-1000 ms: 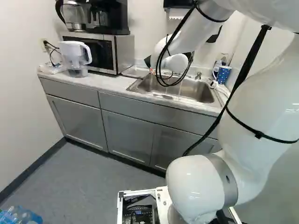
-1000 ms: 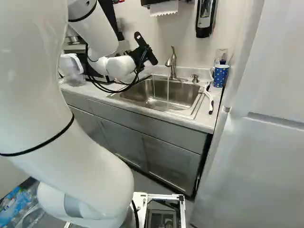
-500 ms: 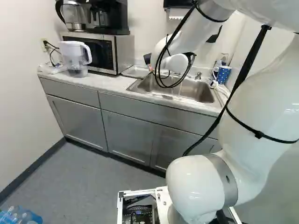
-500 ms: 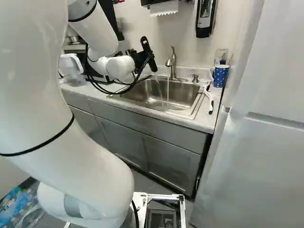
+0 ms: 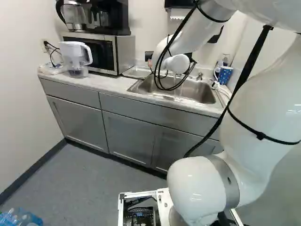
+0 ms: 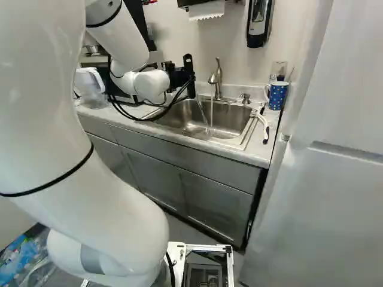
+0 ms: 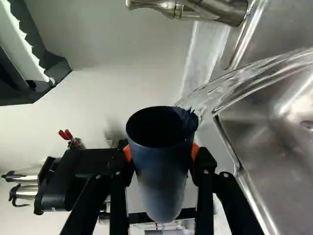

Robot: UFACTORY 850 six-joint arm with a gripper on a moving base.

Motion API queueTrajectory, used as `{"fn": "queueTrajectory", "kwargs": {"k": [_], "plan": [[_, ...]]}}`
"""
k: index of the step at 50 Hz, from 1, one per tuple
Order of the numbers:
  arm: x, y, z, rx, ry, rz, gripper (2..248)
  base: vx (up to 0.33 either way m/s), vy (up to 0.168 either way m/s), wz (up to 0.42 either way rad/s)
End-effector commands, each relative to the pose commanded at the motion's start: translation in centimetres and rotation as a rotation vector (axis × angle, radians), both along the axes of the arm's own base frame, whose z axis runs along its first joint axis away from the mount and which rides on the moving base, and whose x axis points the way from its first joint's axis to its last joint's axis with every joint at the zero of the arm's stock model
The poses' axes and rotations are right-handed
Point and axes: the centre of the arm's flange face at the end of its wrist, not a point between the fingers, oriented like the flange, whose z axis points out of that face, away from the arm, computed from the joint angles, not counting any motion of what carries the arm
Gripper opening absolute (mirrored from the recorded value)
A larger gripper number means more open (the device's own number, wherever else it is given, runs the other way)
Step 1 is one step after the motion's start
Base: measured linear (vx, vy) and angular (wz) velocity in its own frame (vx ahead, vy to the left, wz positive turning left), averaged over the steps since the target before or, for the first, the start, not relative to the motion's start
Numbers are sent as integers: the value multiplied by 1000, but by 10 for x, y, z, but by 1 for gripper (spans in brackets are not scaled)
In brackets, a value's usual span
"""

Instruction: Rinse the cup and place it in the tray

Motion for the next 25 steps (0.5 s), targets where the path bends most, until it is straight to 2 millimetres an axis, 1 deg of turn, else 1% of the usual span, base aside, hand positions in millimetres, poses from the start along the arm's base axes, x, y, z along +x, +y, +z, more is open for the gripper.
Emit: {"fn": "queueTrajectory", "kwargs": {"k": [25], "plan": [[0, 0, 0, 262, 3, -22, 125, 0, 0, 0]]}}
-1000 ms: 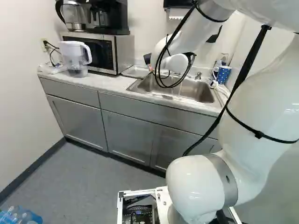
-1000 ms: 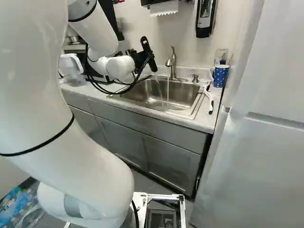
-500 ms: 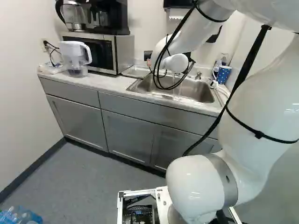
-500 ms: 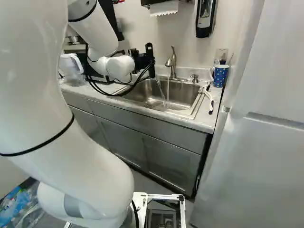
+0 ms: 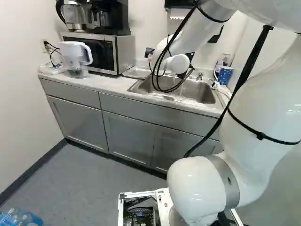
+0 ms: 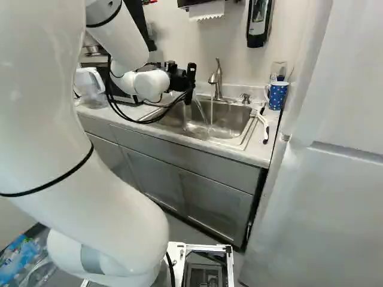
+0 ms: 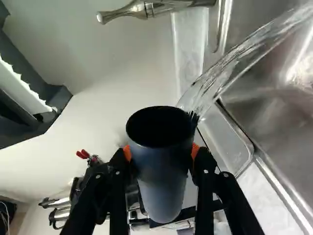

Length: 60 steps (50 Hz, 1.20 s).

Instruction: Rinse the cup and place it in the tray

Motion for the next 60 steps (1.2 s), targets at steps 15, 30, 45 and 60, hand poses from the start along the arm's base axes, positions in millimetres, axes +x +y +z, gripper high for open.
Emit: {"fn": "queueTrajectory", "kwargs": {"k": [15, 30, 45, 60], "plan": [[0, 0, 0, 157, 2, -13, 125, 0, 0, 0], [0, 0, 0, 314, 3, -27, 125, 0, 0, 0], [0, 0, 0, 398, 4, -34, 125, 0, 0, 0], [0, 0, 0, 398, 4, -34, 125, 0, 0, 0]]}}
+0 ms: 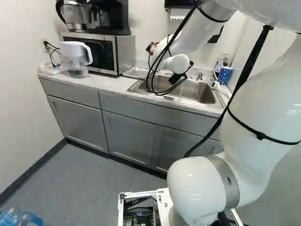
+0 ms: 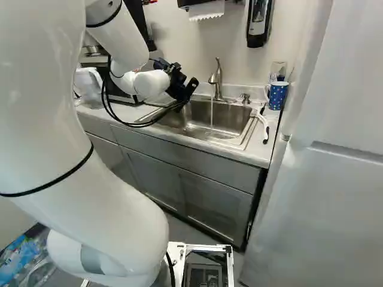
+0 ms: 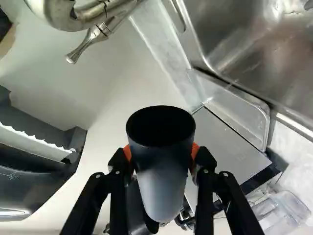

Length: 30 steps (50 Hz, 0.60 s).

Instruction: Rinse the cup and place it in the tray

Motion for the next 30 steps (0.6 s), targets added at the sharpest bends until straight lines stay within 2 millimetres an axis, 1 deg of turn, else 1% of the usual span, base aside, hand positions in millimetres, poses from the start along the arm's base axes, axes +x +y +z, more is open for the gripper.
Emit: {"fn": "queueTrajectory", "kwargs": {"k": [30], "plan": [[0, 0, 0, -17, 0, 1, 125, 0, 0, 0]]}}
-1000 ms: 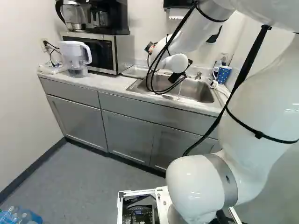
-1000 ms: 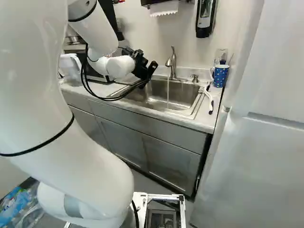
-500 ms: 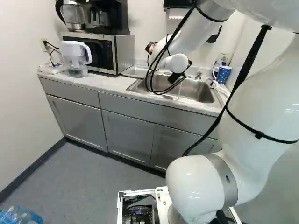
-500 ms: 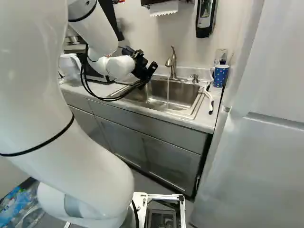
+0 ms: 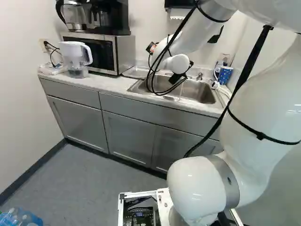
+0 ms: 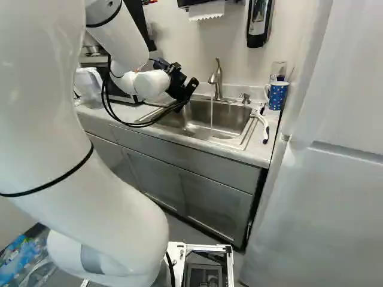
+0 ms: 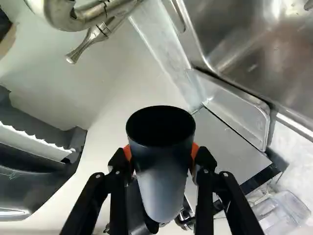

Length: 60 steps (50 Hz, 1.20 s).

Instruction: Rinse the cup and place it in the tray

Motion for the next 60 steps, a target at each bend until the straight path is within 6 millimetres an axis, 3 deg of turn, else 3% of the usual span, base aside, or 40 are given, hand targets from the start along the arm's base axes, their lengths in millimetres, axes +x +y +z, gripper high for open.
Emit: {"fn": "queueTrajectory", "kwargs": {"k": [60], "plan": [[0, 0, 0, -611, -6, 52, 125, 0, 0, 0]]}}
